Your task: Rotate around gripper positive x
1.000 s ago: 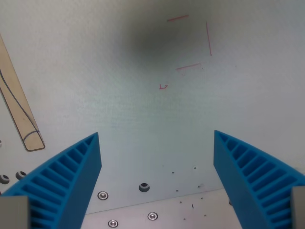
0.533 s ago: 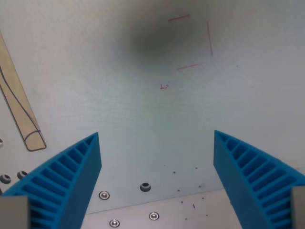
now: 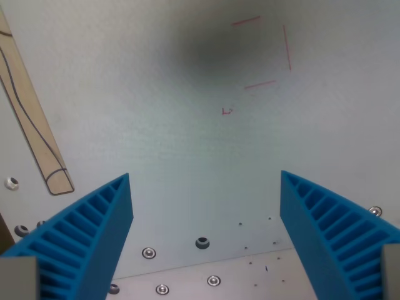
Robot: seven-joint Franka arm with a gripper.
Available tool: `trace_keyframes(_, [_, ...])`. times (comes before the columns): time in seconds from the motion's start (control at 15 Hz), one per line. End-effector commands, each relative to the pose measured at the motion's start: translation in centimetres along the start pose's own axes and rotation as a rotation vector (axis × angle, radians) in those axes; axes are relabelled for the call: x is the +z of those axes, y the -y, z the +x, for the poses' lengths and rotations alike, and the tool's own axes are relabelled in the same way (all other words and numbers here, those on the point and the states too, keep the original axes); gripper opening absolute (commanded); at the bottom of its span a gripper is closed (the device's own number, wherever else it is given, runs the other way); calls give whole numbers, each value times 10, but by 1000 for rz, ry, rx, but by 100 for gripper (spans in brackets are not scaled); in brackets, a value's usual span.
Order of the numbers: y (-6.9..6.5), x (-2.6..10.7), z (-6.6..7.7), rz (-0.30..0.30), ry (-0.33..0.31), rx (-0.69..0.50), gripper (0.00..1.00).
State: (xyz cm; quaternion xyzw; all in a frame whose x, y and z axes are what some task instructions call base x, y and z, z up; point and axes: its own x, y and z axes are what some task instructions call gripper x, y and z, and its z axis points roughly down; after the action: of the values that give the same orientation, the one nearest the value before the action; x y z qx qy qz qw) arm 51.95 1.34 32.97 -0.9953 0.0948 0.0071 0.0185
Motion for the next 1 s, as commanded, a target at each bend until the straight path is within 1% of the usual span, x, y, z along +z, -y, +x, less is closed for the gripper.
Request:
trace_keyframes(0.07, [-4, -1, 0, 158, -7, -11, 100])
trace_keyframes(1.0, [-4, -1, 0, 322, -6, -12, 100])
